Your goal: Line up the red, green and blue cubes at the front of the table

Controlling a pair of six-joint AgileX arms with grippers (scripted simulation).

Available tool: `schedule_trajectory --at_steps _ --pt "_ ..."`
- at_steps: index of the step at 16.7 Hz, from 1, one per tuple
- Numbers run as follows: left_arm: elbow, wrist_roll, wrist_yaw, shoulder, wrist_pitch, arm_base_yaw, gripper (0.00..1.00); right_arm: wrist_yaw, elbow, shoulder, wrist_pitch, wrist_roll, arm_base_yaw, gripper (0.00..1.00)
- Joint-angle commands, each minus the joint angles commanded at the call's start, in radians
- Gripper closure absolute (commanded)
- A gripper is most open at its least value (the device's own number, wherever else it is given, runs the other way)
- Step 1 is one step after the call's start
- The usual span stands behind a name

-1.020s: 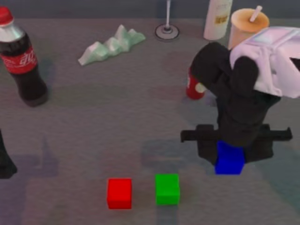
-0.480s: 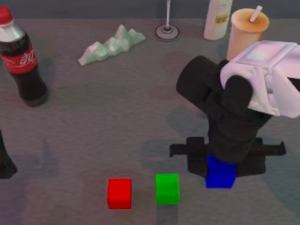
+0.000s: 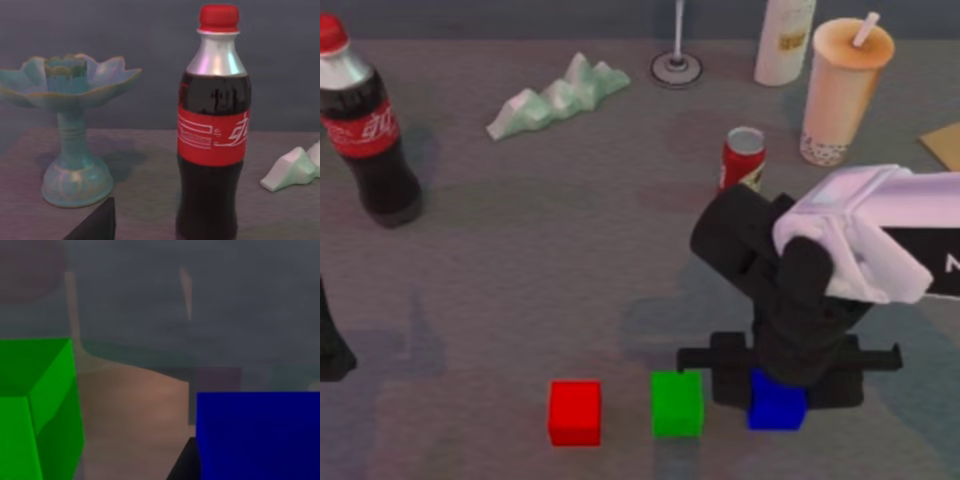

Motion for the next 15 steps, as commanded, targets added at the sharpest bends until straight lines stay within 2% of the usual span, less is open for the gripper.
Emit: schedule_trajectory --at_steps 5,15 --pt "0.000 0.000 0.000 0.000 0.000 0.000 0.00 0.001 -0.014 0.009 0.019 0.001 0.001 1.00" --pt "0.000 0.000 0.000 0.000 0.000 0.000 0.00 0.001 -0.014 0.009 0.019 0.001 0.001 0.25"
